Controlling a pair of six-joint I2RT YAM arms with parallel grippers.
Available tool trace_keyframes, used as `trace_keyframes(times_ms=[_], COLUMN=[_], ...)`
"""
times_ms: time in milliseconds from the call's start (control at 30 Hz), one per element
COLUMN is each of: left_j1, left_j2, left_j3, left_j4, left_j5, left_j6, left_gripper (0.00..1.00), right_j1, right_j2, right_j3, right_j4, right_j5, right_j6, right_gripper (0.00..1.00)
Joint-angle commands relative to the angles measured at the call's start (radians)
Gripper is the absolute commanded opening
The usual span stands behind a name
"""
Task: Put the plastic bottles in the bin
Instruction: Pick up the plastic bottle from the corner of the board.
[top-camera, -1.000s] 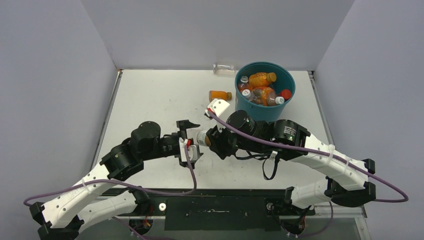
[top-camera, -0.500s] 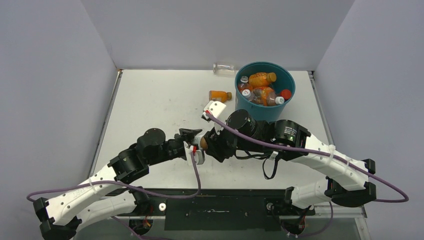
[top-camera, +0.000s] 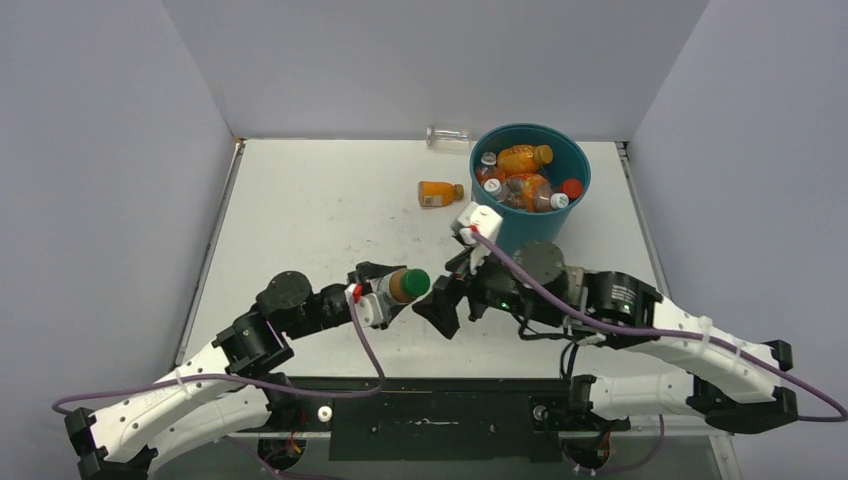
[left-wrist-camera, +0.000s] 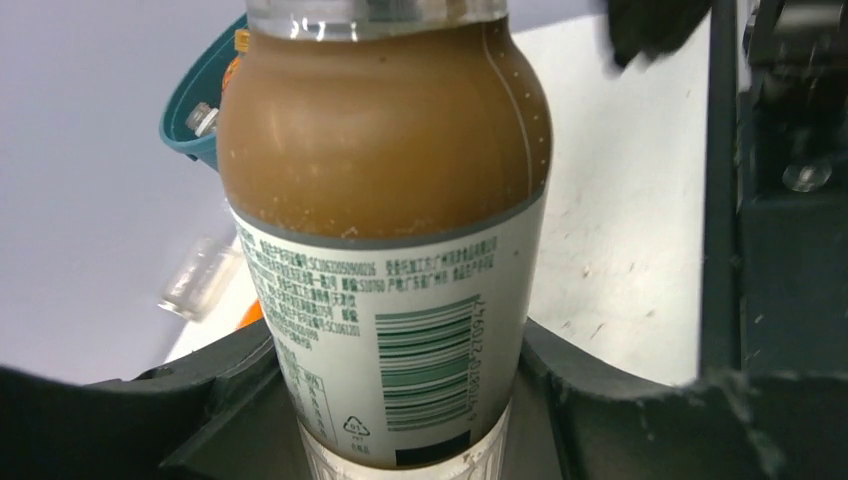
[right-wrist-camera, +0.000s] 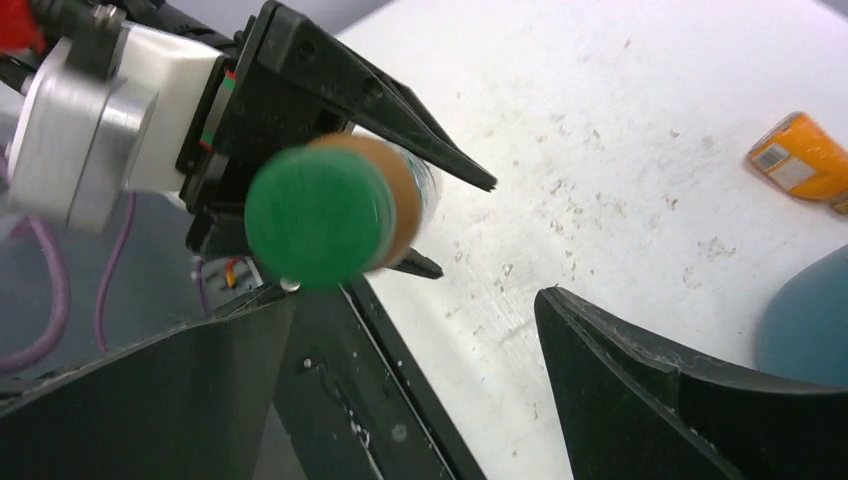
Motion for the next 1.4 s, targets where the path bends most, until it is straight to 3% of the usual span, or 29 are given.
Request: trace_keyframes(times_ms=[0, 100, 233, 467, 633, 700, 867, 933, 1000, 1067, 1133, 1333, 1367], left_j1=[0.035, 0.069, 0.1, 0.115, 0.116, 0.116, 0.114, 0.113, 0.112, 0.112, 0.112, 0.112, 0.112], left_j2=[0.015, 0.076, 0.129, 0.145, 0.129, 0.124, 0.12, 0.118, 0.116, 0.117, 0.117, 0.118, 0.117], left_j3=[0.038, 0.118, 0.159, 0.146, 0.119, 0.109, 0.088, 0.085, 0.084, 0.085, 0.086, 0.079, 0.075], left_j4=[0.141, 0.087, 0.043, 0.06, 0.087, 0.112, 0.125, 0.125, 0.125, 0.124, 0.124, 0.131, 0.136], left_j5=[0.032, 0.054, 0.109, 0.126, 0.13, 0.132, 0.136, 0.136, 0.133, 0.135, 0.136, 0.132, 0.13], left_j6=[-0.318, -0.429, -0.497, -0.552, -0.545, -0.542, -0.521, -0.516, -0.516, -0.515, -0.515, -0.51, -0.509], left_gripper=[0.0, 0.0, 0.0, 0.0, 0.0, 0.0, 0.0, 0.0, 0.0, 0.0, 0.0, 0.0, 0.02], right_j1=[0.007, 0.009, 0.009, 0.008, 0.009, 0.008, 0.008, 0.009, 0.009, 0.009, 0.008, 0.008, 0.008], right_j2=[-0.226, -0.297, -0.284, -0.201, -0.142, -0.133, -0.117, -0.118, -0.117, -0.117, -0.109, -0.077, -0.082], right_j3=[-0.244, -0.405, -0.469, -0.487, -0.463, -0.46, -0.455, -0.455, -0.457, -0.454, -0.442, -0.392, -0.391], right_j4=[0.455, 0.658, 0.815, 0.977, 0.999, 1.007, 1.006, 1.01, 1.016, 1.014, 0.994, 0.911, 0.91], right_j5=[0.127, 0.134, 0.189, 0.293, 0.305, 0.308, 0.313, 0.305, 0.302, 0.303, 0.301, 0.299, 0.299], right_j6=[0.014, 0.013, -0.001, -0.021, -0.024, -0.025, -0.022, -0.012, -0.01, -0.003, 0.003, 0.007, 0.008], right_gripper=[0.95, 0.96, 0.96, 0.95, 0.91, 0.87, 0.55, 0.6, 0.72, 0.74, 0.64, 0.11, 0.06])
